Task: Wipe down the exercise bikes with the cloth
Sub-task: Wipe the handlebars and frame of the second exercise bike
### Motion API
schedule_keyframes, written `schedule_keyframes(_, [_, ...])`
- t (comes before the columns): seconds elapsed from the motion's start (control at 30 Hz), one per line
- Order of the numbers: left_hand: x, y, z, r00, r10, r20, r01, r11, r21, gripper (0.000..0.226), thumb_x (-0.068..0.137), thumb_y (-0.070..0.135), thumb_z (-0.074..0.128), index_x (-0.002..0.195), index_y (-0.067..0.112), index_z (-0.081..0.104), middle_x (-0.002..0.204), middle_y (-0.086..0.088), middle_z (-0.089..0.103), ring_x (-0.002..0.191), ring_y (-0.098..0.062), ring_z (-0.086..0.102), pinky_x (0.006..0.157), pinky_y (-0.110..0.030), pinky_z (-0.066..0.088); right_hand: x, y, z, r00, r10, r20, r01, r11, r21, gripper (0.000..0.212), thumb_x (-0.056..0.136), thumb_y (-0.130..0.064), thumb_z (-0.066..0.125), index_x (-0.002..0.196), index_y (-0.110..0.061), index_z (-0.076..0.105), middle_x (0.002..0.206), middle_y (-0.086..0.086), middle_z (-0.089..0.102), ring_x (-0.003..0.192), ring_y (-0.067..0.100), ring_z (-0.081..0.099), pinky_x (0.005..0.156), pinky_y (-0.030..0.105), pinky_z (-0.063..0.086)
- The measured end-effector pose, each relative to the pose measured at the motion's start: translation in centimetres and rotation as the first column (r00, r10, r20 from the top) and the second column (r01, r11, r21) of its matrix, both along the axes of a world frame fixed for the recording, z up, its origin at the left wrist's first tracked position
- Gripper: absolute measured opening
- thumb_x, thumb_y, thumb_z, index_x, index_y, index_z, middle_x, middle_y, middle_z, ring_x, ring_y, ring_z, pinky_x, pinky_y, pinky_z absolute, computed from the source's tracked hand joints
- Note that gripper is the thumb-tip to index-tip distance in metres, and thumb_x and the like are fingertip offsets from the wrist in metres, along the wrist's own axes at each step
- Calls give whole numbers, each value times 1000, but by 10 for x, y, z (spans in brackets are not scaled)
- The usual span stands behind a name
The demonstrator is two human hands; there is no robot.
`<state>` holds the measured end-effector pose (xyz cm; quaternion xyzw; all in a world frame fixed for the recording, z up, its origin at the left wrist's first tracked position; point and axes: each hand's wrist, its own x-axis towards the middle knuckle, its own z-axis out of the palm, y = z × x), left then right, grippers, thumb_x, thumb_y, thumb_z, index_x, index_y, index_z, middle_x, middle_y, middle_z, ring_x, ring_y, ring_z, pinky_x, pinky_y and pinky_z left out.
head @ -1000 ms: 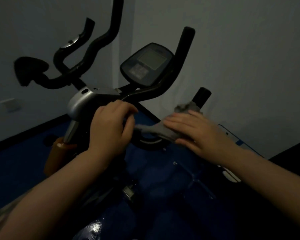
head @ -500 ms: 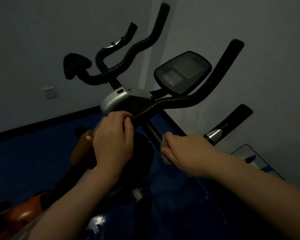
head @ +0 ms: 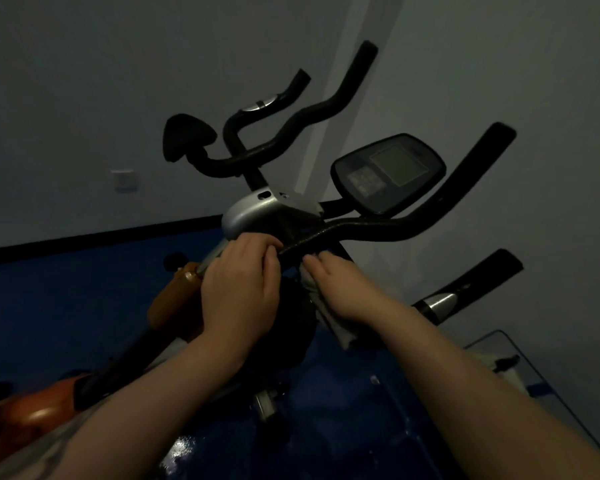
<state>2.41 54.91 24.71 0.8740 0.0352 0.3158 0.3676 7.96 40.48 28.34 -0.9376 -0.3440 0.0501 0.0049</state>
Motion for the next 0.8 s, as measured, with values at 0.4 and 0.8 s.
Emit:
schedule_keyframes(0.4, [2,-1,-1,1000,7,-3,-7,1000,24,21,94,24,39,96,17,59,89,0,61,79,-17,55,66,-36,44,-33,-5,-19,945,-297,137,291,955,63,34,100,-26,35,131,-11,38,122,8,50,96,27,57,58,30,31])
schedule_keyframes(0.8, [2,0,-1,1000,11,-19,-10,999,49,17,96,17,44,96,15,61,88,-3,61,80,-20,56,66,-35,40,-49,-113,0,710,-440,550,94,833,545,27,91,-23,54,75,-6,68,83,8,63,82,26,55,103,46,37])
